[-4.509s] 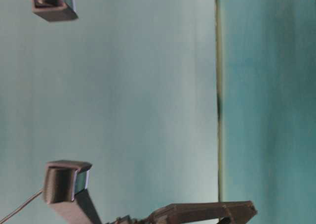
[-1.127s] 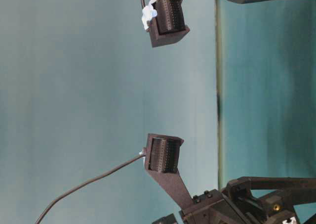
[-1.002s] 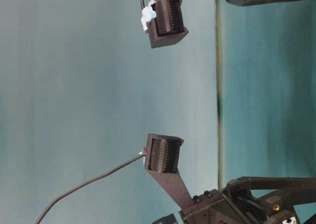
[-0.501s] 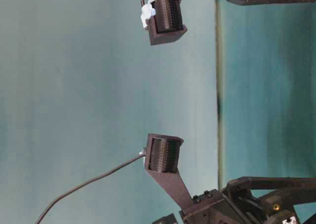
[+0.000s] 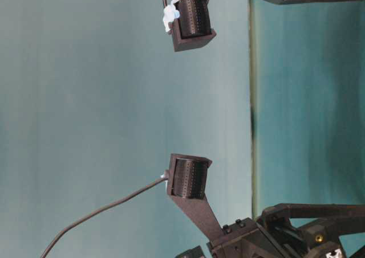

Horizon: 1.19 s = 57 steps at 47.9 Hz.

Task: Insert the washer onto the shaft with both hands.
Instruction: 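Close left gripper on the washer and right gripper on the shaft, lift both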

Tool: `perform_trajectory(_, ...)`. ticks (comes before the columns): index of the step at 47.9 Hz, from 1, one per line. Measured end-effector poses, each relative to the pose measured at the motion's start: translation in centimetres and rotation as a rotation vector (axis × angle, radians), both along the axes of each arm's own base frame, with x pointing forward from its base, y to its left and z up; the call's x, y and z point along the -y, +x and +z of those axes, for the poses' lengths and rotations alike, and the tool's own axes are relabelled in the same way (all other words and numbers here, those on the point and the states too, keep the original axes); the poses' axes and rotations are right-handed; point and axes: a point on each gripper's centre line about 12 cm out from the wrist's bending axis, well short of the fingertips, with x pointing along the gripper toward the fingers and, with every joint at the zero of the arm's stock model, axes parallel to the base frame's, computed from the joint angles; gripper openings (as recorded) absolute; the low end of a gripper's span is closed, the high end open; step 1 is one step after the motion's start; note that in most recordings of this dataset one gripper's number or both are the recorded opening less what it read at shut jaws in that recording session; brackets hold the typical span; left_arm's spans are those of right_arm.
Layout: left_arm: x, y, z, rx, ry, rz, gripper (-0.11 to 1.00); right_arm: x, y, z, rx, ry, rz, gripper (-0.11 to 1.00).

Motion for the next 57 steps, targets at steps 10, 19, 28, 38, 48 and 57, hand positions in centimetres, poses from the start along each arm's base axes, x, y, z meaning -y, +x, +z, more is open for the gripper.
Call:
perform_trajectory(10,0.06,0.0,0.0,0.0,0.002,-0.004,0.91,0.09,-0.13,0.01,-0.014,0.0,-0.003,0.56)
perform_trajectory(19,0.0,-0.04,0.01,0.0,0.002,-0.004,0.83,0.36,-0.03,0.17,-0.009,-0.003,-0.007,0.45)
perform_trajectory(28,0.0,0.0,0.06,0.002,0.005,-0.008,0.66,0.42,0.01,0.21,-0.009,-0.005,-0.007,0.28)
perform_trajectory(38,0.06,0.02,0.06,0.003,0.004,-0.008,0.35,0.43,0.04,0.24,-0.009,-0.007,-0.004,0.03)
perform_trajectory(48,0.06,0.07,0.11,0.005,0.003,-0.007,0.35,0.57,0.17,0.35,-0.017,-0.007,-0.009,0.0)
perform_trajectory(57,0.12,0.17,0.3,0.011,0.004,-0.01,0.35,0.97,0.3,0.46,-0.025,-0.015,-0.012,0.0)
